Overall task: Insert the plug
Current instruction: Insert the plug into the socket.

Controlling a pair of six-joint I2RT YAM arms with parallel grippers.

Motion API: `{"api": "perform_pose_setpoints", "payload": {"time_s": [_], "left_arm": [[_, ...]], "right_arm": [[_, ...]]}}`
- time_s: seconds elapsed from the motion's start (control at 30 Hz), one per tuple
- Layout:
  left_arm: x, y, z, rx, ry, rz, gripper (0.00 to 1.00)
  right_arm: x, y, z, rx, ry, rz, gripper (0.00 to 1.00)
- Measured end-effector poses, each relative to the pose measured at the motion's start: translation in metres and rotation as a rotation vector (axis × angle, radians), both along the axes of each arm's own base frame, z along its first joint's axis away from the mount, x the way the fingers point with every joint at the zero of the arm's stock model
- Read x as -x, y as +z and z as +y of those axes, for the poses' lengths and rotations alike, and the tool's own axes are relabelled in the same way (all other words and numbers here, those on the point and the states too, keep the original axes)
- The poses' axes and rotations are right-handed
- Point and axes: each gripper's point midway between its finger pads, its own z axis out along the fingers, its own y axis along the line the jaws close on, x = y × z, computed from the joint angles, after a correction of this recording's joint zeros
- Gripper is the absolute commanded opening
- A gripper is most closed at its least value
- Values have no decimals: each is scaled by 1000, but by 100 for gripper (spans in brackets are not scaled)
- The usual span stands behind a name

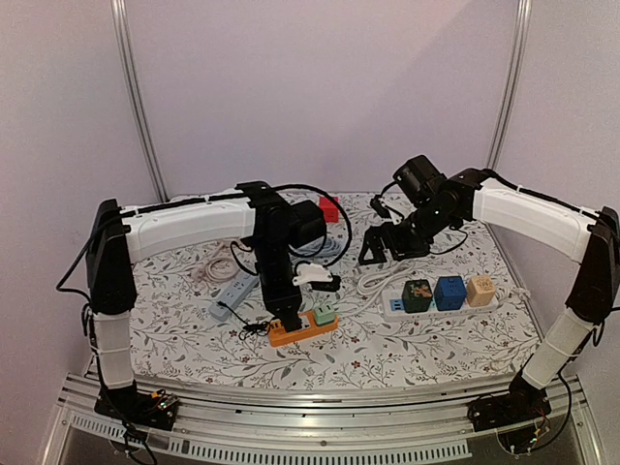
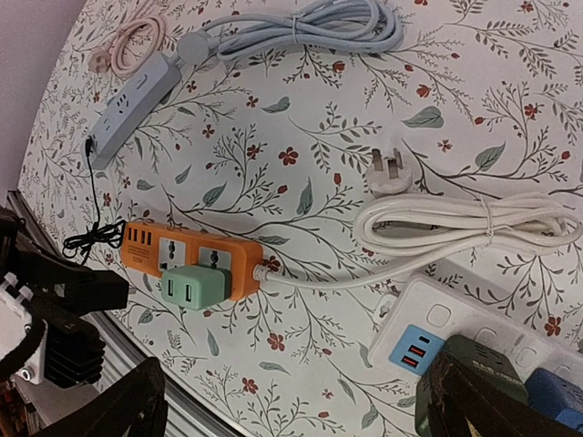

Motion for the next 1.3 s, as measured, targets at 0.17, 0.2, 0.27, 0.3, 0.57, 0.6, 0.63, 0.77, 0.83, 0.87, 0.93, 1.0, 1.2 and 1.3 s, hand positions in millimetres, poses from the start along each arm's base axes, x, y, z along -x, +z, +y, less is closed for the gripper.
{"api": "perform_pose_setpoints", "payload": {"time_s": [0.17, 0.2, 0.27, 0.3, 0.57, 0.6, 0.63, 0.77, 0.83, 0.87, 0.93, 1.0, 1.2, 1.3], "left_arm": [[9, -23, 2, -70, 43, 47, 0], [10, -27, 3, -87, 51, 52, 0], [9, -31, 4, -103, 66, 54, 0], [9, -31, 4, -106, 73, 53, 0], [-5, -21, -2, -100, 100, -13, 0], [-6, -20, -2, -100, 104, -21, 0], [-8, -19, -3, -101, 106, -28, 0], [-9, -21, -2, -111, 113, -35, 0], [-9, -24, -2, -118, 114, -30, 0], [-9, -26, -2, -123, 114, -28, 0], [-9, -30, -2, -132, 113, -23, 0], [-10, -30, -3, -133, 114, -25, 0], [-13, -31, -6, -131, 120, -32, 0], [-14, -31, -7, -128, 122, -34, 0]], "right_arm": [[0, -1, -1, 6, 6, -2, 99], [0, -1, -1, 7, 8, -3, 99], [1, -1, -1, 7, 11, -4, 99], [0, -1, -1, 8, 11, -4, 99], [1, -2, -1, 10, 13, -2, 99], [1, -2, -1, 11, 14, -2, 99], [2, -3, -2, 12, 14, -1, 99], [2, -3, -2, 13, 14, 1, 99], [2, -4, -2, 13, 14, 1, 99], [2, -4, -2, 13, 14, 1, 99], [2, -4, -2, 14, 14, 3, 99], [3, -5, -2, 15, 14, 3, 99], [4, -4, -3, 15, 15, 3, 99], [4, -5, -3, 16, 15, 3, 99]]}}
